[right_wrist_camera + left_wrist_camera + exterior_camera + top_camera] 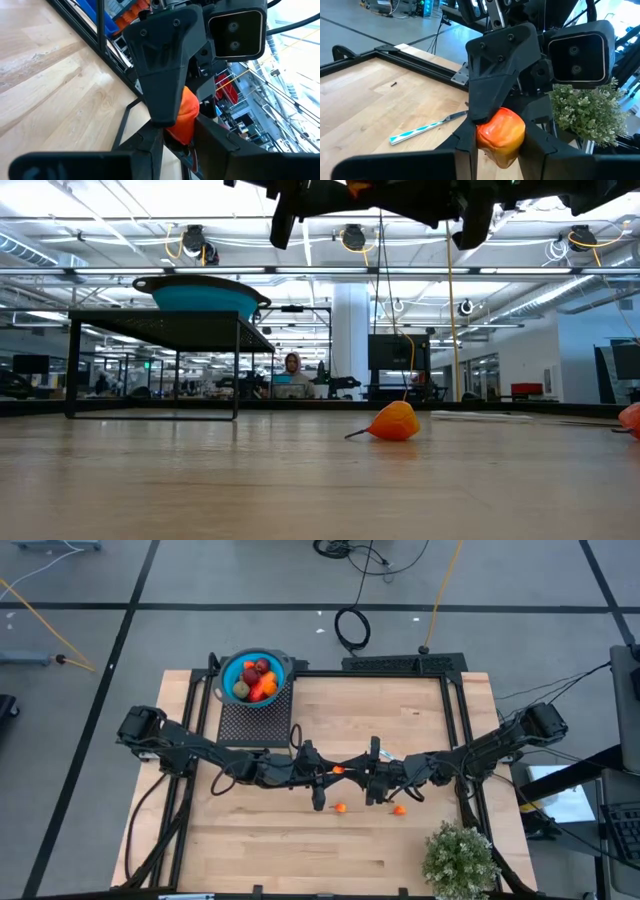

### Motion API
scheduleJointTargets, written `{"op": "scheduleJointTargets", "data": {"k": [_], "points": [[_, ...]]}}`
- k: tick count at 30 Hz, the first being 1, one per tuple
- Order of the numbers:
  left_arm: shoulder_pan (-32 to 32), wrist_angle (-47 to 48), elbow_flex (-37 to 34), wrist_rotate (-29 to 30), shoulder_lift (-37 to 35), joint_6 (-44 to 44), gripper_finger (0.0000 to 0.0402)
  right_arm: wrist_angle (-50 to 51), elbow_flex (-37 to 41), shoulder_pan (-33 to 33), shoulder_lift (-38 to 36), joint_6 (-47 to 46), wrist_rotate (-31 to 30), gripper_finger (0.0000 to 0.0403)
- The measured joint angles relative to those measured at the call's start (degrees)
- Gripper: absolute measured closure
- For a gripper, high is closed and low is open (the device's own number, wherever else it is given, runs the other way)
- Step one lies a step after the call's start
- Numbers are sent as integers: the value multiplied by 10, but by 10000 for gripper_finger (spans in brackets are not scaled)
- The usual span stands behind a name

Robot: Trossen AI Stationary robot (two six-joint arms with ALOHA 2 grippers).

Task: Pick & Place Fruit
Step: Put the yellow pear into the blue strainer bowl on the shelf

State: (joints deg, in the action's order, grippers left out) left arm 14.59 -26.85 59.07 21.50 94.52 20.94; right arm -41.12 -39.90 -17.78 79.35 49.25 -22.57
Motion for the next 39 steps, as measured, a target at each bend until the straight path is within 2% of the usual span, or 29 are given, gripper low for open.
{"op": "scheduleJointTargets", "data": {"k": [11, 13, 17, 21, 25, 30, 37, 39], "points": [[3, 32, 0, 16, -22, -20, 316, 26, 0, 0, 1, -12, -37, 233], [3, 39, 1, 23, -31, -20, 316, 38, 1, 0, 1, -21, -62, 219], [5, 80, 2, 60, -51, -25, 316, 62, 1, -1, 2, -43, -106, 200], [8, 139, 1, 99, -80, -28, 316, 96, 1, -1, 2, -66, -106, 199], [7, 201, 1, 141, -110, -27, 316, 137, 1, -1, -3, -98, -104, 227], [3, 273, 1, 196, -155, -26, 316, 181, 1, -2, -11, -135, -99, 289], [-25, 388, 1, 258, -214, -27, 316, 229, 1, 3, -49, -200, 17, 381], [-43, 422, 1, 265, -229, -23, 316, 242, 1, 9, -67, -215, 57, 397]]}}
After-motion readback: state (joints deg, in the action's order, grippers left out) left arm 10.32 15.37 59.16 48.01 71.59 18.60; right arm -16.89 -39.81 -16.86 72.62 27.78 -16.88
